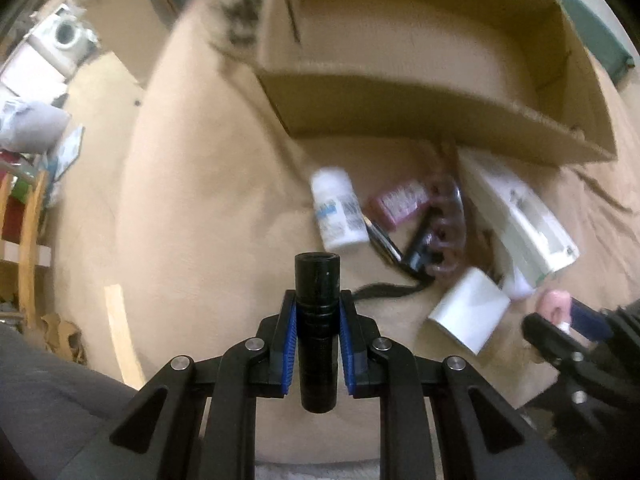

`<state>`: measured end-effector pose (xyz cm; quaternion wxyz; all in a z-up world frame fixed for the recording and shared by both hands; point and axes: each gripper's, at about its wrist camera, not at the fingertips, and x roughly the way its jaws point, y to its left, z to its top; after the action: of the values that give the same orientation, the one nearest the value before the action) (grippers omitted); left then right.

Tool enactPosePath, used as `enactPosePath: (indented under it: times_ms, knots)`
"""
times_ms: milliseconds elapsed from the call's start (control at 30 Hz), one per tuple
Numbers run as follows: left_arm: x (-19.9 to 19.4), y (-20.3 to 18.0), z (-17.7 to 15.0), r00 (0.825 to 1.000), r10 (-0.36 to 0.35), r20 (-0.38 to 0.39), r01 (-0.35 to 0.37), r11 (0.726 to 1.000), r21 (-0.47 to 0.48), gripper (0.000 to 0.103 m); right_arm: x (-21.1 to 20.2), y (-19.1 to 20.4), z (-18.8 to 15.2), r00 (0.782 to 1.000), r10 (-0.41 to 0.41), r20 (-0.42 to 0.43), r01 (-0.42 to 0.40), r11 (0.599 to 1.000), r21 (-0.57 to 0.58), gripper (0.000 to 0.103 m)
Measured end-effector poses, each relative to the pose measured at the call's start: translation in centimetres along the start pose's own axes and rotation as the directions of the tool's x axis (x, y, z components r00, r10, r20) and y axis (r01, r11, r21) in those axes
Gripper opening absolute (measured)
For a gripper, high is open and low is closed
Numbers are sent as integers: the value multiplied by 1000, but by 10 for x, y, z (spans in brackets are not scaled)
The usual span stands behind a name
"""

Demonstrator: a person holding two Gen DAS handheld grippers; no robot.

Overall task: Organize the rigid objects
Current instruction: 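Carry the flashlight and pink keychain into the box and release both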

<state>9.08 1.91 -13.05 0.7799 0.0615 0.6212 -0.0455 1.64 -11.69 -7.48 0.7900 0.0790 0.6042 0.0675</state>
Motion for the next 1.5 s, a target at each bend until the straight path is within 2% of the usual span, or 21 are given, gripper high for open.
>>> enactPosePath:
  times_ms: [100,200,333,467,600,767,1100,1200,1400,1500]
  knots:
    - [-18,18,0,998,-9,54,12,999,-38,17,-26,-10,8,994,53,93,-55,998,14,39]
    - [-37,27,3,995,-31,92,39,995,-93,17,-44,-20,9,969,105,226,-107,994,-1,39]
    - [-62,50,13,985,-28,168,50,991,-124,17,-56,-19,9,949,103,298,-102,995,-18,39]
    - [-78,41,21,976,-35,216,67,988,-142,17,-68,-26,12,942,110,318,-116,993,-1,39]
    - [-99,39,29,967,-48,249,84,987,-140,17,-49,-31,27,937,117,329,-125,992,3,39]
    - [-104,33,47,953,-72,293,114,985,-130,17,-50,-47,47,926,113,359,-122,993,3,39]
    - [-146,13,102,898,-132,420,169,984,-54,17,-61,-75,97,881,153,447,-181,983,21,39]
    - [-155,5,118,884,-150,443,189,981,-45,17,-56,-85,114,880,157,447,-199,979,48,39]
    - [-148,-7,149,890,-145,433,190,980,-62,17,-34,-99,136,894,149,423,-212,972,106,39]
    - [-152,-9,164,876,-139,462,192,979,-71,17,-30,-101,142,891,159,426,-226,968,111,39]
